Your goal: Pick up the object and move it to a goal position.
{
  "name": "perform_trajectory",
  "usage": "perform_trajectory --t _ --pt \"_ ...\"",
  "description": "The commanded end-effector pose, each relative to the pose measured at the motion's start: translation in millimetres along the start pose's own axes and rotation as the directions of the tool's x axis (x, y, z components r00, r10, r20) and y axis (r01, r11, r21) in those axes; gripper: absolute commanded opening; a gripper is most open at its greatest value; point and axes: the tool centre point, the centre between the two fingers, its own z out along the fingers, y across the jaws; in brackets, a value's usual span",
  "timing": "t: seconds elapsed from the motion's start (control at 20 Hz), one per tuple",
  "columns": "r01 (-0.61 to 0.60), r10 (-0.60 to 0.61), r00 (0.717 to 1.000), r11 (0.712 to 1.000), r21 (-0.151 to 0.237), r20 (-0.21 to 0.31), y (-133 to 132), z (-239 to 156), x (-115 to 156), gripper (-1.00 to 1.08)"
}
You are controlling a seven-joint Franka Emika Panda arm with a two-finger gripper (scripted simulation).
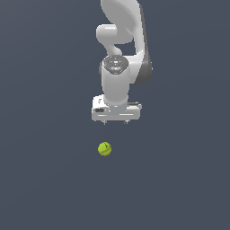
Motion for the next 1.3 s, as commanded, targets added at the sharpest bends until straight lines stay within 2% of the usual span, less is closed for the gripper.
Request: perform_trajectory --t 0.0,0.5,0.85,1.25 --pt "0.000 0.000 1.000 1.000 0.000 0.000 0 0 0 1.00" --pt "-0.016 0.017 0.999 1.000 0.025 -0.040 -22 -16 9 1.00" --pt "0.010 -0.009 0.999 1.000 0.021 -0.038 -18 -12 11 1.00" --pt "0.114 -0.113 0.993 0.993 0.010 -0.036 -7 -1 23 1.00"
